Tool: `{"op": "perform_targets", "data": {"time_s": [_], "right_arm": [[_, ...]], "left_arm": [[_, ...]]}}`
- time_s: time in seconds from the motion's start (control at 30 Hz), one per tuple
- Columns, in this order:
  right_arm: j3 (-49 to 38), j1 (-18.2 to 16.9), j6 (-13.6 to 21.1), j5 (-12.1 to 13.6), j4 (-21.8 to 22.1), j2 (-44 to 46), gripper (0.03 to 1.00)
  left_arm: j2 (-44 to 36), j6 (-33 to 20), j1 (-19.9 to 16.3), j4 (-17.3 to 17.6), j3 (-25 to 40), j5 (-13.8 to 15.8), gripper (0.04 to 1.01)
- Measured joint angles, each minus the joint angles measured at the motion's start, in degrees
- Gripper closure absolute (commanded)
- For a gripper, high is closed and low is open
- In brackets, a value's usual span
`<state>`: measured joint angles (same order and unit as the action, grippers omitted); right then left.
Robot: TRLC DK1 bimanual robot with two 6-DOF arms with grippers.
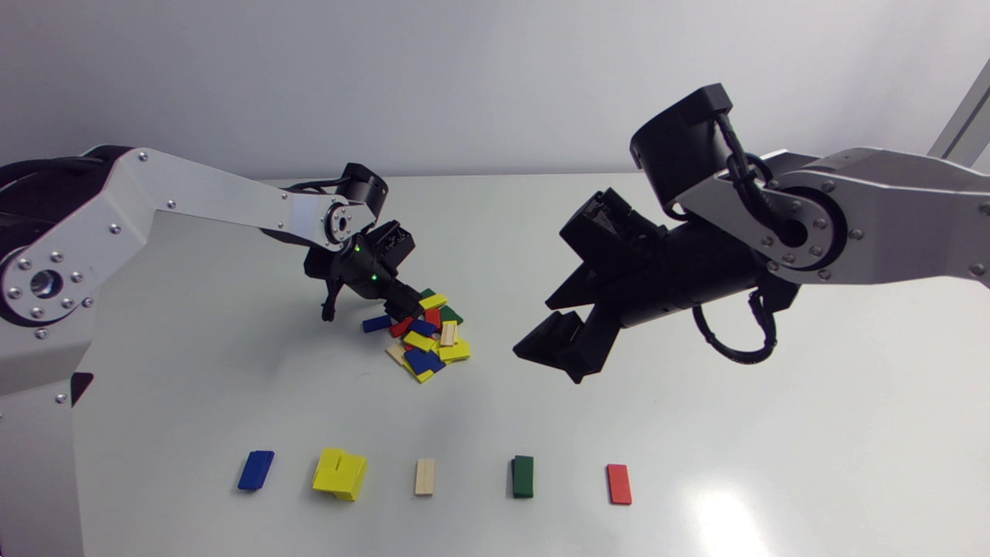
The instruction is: Take domino bricks one by one from the mixed stack on the table and place each onto the existing stack of the same color.
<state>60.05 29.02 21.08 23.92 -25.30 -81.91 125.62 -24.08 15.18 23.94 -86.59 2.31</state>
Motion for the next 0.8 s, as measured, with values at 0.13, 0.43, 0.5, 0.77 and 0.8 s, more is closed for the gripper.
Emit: {"op": "perform_targets", "data": {"time_s": [0.13, 0.43, 0.5, 0.77, 0.8], "right_arm": [[-0.24, -0.04, 0.00, 0.09, 0.00, 0.00, 0.066], [-0.24, -0.04, 0.00, 0.11, 0.00, 0.02, 0.066], [-0.24, -0.04, 0.00, 0.11, -0.02, 0.02, 0.066], [-0.35, -0.07, 0.00, 0.11, 0.00, 0.13, 0.066], [-0.35, -0.07, 0.00, 0.11, -0.02, 0.13, 0.066]], "left_arm": [[0.13, 0.20, 0.00, 0.00, 0.00, 0.00, 0.374], [0.31, 0.50, 0.28, 0.02, 0.00, 0.02, 0.800], [0.37, 0.85, 0.33, 0.07, 0.00, 0.00, 0.852], [0.42, 0.85, 0.33, 0.28, -0.33, -0.24, 1.000], [0.42, 0.85, 0.33, 0.31, -0.33, -0.24, 1.000]]}}
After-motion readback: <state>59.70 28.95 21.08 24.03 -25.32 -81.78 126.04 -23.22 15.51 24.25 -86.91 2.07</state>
